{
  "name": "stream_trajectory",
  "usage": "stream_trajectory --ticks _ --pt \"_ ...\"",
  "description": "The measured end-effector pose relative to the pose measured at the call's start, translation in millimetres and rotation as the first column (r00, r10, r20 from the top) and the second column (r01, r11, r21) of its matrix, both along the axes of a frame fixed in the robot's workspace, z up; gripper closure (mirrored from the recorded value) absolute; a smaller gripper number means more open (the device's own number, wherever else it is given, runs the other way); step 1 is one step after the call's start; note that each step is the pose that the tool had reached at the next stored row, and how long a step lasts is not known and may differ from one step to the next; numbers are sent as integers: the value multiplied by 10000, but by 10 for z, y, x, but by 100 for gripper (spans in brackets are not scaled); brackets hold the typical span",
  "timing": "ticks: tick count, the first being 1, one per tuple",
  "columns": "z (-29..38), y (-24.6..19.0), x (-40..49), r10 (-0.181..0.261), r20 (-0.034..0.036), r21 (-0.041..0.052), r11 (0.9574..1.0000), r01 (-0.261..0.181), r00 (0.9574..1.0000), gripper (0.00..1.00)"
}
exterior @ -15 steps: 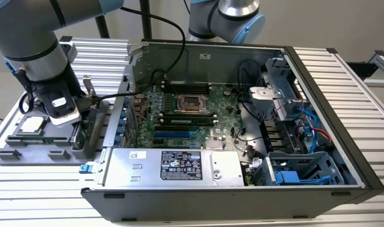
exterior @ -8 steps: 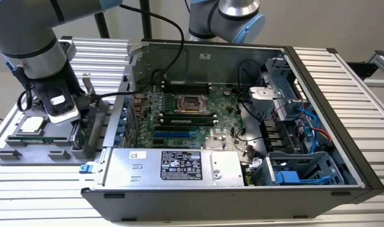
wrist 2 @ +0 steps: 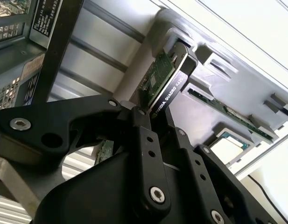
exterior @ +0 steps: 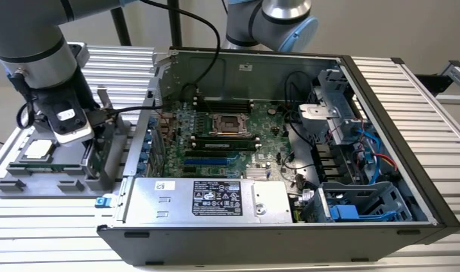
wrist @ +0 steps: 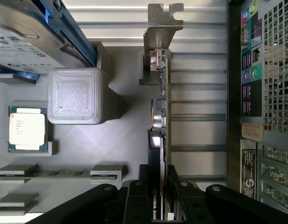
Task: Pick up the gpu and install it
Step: 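Pick up the gpu and move the gpu toward the slot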
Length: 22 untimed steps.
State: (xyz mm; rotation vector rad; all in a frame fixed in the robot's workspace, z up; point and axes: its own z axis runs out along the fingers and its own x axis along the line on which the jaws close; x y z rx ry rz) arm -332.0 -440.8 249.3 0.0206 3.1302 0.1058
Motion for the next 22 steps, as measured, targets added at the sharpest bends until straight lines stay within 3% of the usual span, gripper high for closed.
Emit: stream_trajectory --ticks 11,22 --pt "120 0 0 1 0 0 10000 -1 10000 100" --pt "190 0 1 1 1 1 10000 -1 10000 100"
